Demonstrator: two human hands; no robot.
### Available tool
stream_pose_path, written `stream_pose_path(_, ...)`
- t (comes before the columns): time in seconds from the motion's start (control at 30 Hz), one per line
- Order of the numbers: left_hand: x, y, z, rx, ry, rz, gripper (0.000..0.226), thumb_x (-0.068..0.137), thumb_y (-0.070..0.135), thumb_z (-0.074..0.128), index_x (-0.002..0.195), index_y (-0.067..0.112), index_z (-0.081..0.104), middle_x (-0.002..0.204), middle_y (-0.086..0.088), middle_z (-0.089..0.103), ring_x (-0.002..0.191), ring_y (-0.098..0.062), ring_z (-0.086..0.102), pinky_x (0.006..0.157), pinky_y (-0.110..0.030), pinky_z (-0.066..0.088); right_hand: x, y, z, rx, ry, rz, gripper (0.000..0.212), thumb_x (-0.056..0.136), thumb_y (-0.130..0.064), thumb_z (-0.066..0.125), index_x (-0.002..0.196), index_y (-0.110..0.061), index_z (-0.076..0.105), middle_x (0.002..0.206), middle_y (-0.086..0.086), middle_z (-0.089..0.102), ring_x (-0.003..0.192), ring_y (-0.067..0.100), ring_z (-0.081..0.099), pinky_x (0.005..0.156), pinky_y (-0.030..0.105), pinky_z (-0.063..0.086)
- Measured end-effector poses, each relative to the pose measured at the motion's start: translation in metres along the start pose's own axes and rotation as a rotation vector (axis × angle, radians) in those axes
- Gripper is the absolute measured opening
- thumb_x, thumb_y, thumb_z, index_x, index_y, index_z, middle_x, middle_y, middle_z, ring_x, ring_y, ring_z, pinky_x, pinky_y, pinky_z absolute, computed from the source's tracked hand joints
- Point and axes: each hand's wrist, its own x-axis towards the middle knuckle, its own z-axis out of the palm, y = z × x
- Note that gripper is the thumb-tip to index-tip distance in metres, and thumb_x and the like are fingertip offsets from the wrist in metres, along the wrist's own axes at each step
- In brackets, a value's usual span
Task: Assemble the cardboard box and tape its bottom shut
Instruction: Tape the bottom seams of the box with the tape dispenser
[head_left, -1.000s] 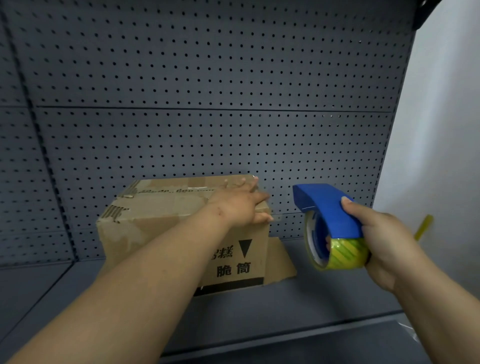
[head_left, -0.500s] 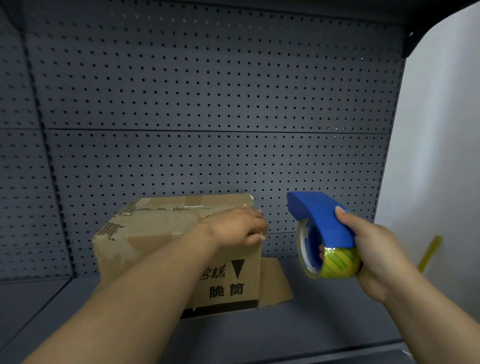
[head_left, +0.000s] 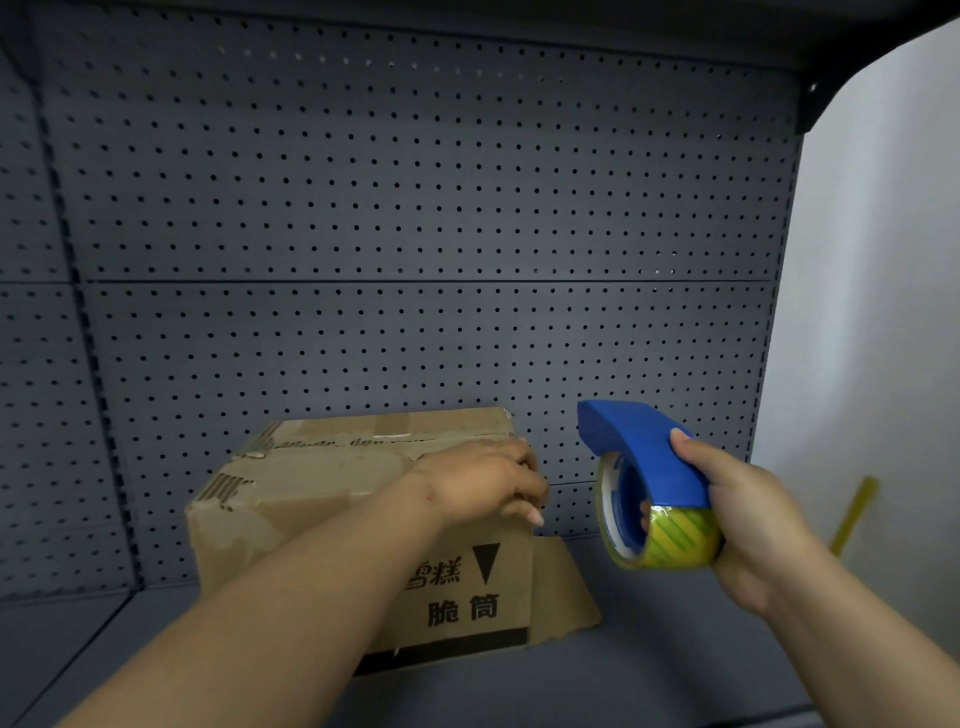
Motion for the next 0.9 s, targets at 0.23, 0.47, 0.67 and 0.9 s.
stream_pose_path(0.23, -0.005, 0.008, -0.009, 0.055, -0.111, -0.016, 0.043, 0.092, 0.053, 0.037, 0.123, 0.032, 0.058, 0.148, -0.007, 0.031, 0.142, -0.023, 0.014, 0.111, -0.039, 0.023, -0.001, 0.006, 0.011, 0.007, 0.02, 0.024, 0.027, 0.084, -0.033, 0.06, 0.09, -0.007, 0.065, 0.08, 0.014, 0.068, 0.065, 0.029, 0.062, 0.07, 0.042, 0.051)
stream_pose_path(0.47, -0.002, 0.003, 0.001, 0.076, -0.02, 0.043, 0.035, 0.098, 0.035, 0.04, 0.131, 0.039, 0.048, 0.15, -0.004, 0.031, 0.143, -0.024, 0.013, 0.115, -0.041, 0.02, -0.008, 0.008, 0.023, 0.049, 0.052, 0.013, 0.024, 0.084, -0.031, 0.06, 0.088, -0.009, 0.065, 0.078, 0.011, 0.069, 0.066, 0.026, 0.063, 0.069, 0.04, 0.051)
stream_pose_path(0.67, -0.002, 0.005, -0.005, 0.035, -0.067, -0.034, 0.053, 0.098, 0.037, 0.036, 0.145, 0.041, 0.012, 0.157, 0.005, 0.008, 0.145, -0.016, 0.002, 0.117, -0.041, 0.011, -0.02, 0.001, 0.033, 0.096, 0.052, -0.044, 0.019, 0.085, -0.03, 0.059, 0.086, -0.012, 0.065, 0.063, 0.002, 0.072, 0.058, 0.019, 0.067, 0.066, 0.037, 0.052)
stream_pose_path(0.9, -0.028, -0.021, -0.031, -0.776, 0.262, -0.347, 0.049, 0.093, 0.022, 0.05, 0.138, 0.035, 0.039, 0.141, 0.006, 0.047, 0.114, -0.007, 0.049, 0.101, -0.031, 0.039, -0.052, -0.007, 0.055, 0.138, -0.065, -0.084, 0.022, 0.088, -0.03, 0.052, 0.088, -0.013, 0.065, 0.058, -0.001, 0.069, 0.045, 0.012, 0.062, 0.041, 0.024, 0.053)
